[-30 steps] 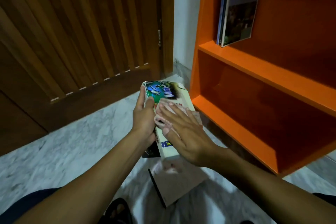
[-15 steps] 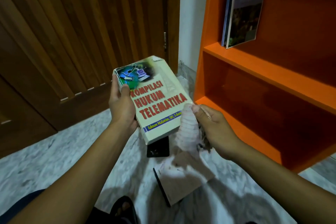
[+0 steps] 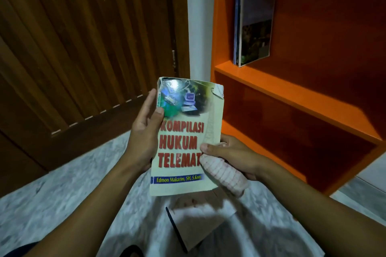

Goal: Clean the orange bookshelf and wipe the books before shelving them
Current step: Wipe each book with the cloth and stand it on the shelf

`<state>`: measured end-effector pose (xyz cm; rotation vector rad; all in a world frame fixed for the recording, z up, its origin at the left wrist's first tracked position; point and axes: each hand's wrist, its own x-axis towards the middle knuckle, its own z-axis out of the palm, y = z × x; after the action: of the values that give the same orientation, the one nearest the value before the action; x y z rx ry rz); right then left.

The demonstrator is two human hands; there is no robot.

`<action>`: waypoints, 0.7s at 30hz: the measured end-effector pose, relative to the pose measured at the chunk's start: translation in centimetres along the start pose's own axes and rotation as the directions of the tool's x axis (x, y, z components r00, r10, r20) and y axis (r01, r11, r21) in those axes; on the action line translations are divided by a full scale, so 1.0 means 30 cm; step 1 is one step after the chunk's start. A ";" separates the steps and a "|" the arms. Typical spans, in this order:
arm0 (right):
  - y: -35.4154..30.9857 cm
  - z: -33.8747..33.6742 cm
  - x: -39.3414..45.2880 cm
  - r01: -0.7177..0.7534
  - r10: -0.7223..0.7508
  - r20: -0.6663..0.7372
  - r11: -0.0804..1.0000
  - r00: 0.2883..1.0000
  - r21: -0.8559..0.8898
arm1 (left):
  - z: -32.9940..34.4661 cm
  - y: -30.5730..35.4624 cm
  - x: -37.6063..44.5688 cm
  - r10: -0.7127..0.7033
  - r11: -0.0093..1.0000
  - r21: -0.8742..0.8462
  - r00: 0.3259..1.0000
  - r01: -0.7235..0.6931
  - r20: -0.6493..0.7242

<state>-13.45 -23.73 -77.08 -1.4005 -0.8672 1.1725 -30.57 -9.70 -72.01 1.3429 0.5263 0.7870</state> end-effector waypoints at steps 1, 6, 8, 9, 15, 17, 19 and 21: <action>-0.005 -0.004 -0.007 0.024 -0.023 -0.029 0.999 0.999 0.035 | 0.005 0.002 0.002 -0.009 1.000 0.017 1.000 0.008 0.010; -0.066 -0.038 -0.015 0.187 -0.182 -0.163 0.982 0.970 0.017 | 0.003 0.030 0.014 -0.114 0.983 0.153 0.989 0.099 0.092; -0.111 -0.059 -0.021 0.247 -0.242 -0.197 0.969 0.950 0.000 | -0.013 0.047 0.014 -0.179 0.966 0.221 0.967 0.137 0.182; -0.137 -0.067 -0.024 0.275 -0.273 -0.208 0.961 0.939 -0.023 | -0.016 0.053 0.012 -0.213 0.959 0.232 0.953 0.162 0.216; -0.287 -0.140 0.012 0.367 -0.367 -0.303 0.928 0.880 -0.058 | 0.053 0.127 0.084 -0.178 0.952 0.282 0.966 0.121 0.187; -0.361 -0.187 0.039 0.378 -0.400 -0.356 0.916 0.845 -0.134 | 0.106 0.154 0.148 -0.115 0.964 0.254 0.982 0.075 0.149; -0.439 -0.230 0.061 0.384 -0.439 -0.445 0.899 0.781 -0.212 | 0.175 0.160 0.225 -0.058 0.974 0.223 0.992 0.031 0.113; -0.493 -0.271 0.082 0.383 -0.475 -0.548 0.880 0.689 -0.282 | 0.256 0.155 0.310 -0.031 0.985 0.169 0.995 0.015 0.093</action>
<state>-3.58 -21.01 -63.43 -1.4563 -0.7593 0.2544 -19.82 -7.46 -65.19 1.5201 0.5407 0.6670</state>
